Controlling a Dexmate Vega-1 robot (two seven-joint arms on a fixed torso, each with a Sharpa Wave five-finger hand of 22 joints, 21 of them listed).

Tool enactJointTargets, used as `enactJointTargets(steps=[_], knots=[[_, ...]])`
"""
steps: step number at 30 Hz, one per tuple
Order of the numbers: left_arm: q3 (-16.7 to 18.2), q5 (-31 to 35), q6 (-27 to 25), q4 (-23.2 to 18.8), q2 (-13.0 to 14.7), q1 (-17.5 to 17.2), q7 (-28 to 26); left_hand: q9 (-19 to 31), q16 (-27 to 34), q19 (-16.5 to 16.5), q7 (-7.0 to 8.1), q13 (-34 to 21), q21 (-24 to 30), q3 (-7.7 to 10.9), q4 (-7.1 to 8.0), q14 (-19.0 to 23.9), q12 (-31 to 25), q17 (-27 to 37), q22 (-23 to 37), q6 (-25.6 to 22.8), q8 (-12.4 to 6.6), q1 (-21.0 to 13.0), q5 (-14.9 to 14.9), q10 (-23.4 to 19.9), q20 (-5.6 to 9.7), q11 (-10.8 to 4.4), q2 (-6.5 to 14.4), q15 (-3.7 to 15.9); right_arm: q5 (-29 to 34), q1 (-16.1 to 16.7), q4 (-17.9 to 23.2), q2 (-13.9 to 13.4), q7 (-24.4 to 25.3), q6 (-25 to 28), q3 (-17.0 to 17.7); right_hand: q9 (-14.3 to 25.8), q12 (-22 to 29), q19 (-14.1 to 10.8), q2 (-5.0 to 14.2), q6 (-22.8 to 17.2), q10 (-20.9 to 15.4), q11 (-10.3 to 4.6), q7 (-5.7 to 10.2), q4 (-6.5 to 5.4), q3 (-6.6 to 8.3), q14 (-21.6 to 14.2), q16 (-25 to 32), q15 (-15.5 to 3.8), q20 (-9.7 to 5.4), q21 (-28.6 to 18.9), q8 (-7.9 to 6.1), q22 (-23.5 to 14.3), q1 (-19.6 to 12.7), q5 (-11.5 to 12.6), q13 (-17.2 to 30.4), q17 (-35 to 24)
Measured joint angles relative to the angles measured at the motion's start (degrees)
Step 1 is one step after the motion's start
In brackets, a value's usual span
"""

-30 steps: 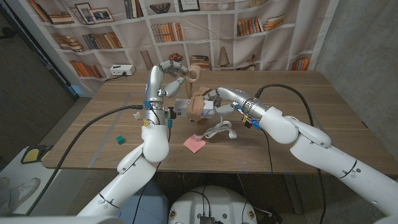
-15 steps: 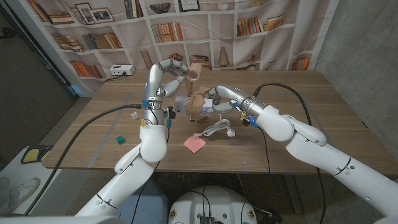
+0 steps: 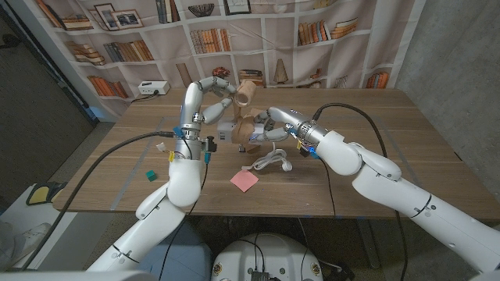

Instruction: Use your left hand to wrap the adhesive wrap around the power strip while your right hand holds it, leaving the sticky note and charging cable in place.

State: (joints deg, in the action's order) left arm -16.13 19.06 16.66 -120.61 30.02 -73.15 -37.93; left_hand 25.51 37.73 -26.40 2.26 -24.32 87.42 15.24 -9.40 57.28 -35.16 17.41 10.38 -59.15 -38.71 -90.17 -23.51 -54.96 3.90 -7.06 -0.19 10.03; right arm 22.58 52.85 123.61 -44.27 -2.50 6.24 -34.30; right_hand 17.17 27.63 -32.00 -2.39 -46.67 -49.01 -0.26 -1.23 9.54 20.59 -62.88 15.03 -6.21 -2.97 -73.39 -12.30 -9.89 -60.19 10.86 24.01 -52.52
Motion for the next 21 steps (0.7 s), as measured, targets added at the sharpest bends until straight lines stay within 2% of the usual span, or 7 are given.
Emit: enactJointTargets(steps=[6, 8, 15, 16, 21], knots=[[0.0, -0.46, 2.27, 0.0, 0.0, 0.0, 1.29, 0.15, 0.0, 0.0, 0.0, 0.0, 0.0, 0.0, 0.0, -0.2, 0.0, 0.12, 0.0, 0.0, 0.0, 0.0, 0.0, 0.0, 0.0, 0.0, 0.0, 0.2, 0.0, 0.0, 0.59, 0.16, 0.0, 0.0, -0.52, 0.0, 0.0, 0.0, -0.07, 0.0, 0.0, -0.01, 0.0, 0.0, 0.0, 0.0, 0.0, 0.0, 0.0, 0.0, 0.01, 0.0, -0.07, -0.01, 0.0, 0.0], [1.46, -0.52, 2.87, 0.37, 0.15, -0.95, 1.62, 0.15, 0.0, 0.0, 0.0, 0.0, 0.0, 0.0, 0.0, -0.2, 0.0, 0.12, 0.0, 0.0, 0.0, 0.0, 0.0, 0.0, 0.0, 0.0, 0.0, 0.2, 0.64, 0.03, 0.71, 0.23, 0.04, 1.64, -0.69, 0.0, 0.0, 0.0, -0.07, 0.0, 0.01, -0.01, 0.0, 0.0, 0.0, -0.01, 0.0, 0.0, 0.0, 0.0, 0.02, 0.0, -0.07, -0.02, 0.0, 0.0], [1.46, 0.1, 5.76, 0.37, 0.15, -0.95, 2.48, 0.15, 0.21, 0.0, 0.0, 0.01, -0.35, 0.0, 0.0, -0.2, 0.0, 0.12, 0.0, 0.0, 0.0, 0.0, 0.0, 0.0, 0.0, 0.0, 0.0, 0.2, 0.64, 0.02, 0.81, 0.72, 0.16, 1.64, -1.29, -0.02, -0.01, 0.0, -0.15, 0.0, 0.01, -0.01, 0.0, 0.0, 0.0, -0.1, -0.05, 0.09, 0.0, 0.0, 0.05, 0.0, -0.15, -0.07, 0.0, 0.0], [2.53, 0.24, 6.28, 0.66, 0.23, -1.6, 2.65, 0.15, 0.21, 0.0, 0.0, 0.01, -0.35, 0.0, 0.0, -0.2, 0.0, 0.12, 0.0, 0.0, 0.0, 0.0, 0.0, 0.0, 0.0, 0.0, 0.0, 0.2, 0.98, -0.02, 0.81, 0.79, 0.61, 2.54, -1.34, -0.02, -0.02, 0.0, -0.17, 0.0, 0.01, -0.02, 0.0, 0.0, 0.0, -0.1, -0.05, 0.09, 0.0, 0.0, 0.06, 0.0, -0.17, -0.07, 0.0, 0.0], [2.89, 0.83, 8.2, 0.77, 0.23, -1.85, 3.43, 0.15, 0.21, -0.01, 0.0, 0.01, -0.34, 0.0, 0.0, -0.2, 0.0, 0.11, 0.01, 0.0, 0.0, 0.0, 0.0, 0.0, 0.0, 0.0, 0.0, 0.2, 0.85, -0.41, 0.43, 1.08, 0.64, 2.91, -1.5, -0.17, -0.03, 0.0, -0.2, 0.0, 0.02, -0.02, 0.01, 0.0, 0.0, -0.1, -0.05, 0.1, 0.0, 0.0, 0.16, 0.0, -0.2, -0.07, 0.0, 0.0]])
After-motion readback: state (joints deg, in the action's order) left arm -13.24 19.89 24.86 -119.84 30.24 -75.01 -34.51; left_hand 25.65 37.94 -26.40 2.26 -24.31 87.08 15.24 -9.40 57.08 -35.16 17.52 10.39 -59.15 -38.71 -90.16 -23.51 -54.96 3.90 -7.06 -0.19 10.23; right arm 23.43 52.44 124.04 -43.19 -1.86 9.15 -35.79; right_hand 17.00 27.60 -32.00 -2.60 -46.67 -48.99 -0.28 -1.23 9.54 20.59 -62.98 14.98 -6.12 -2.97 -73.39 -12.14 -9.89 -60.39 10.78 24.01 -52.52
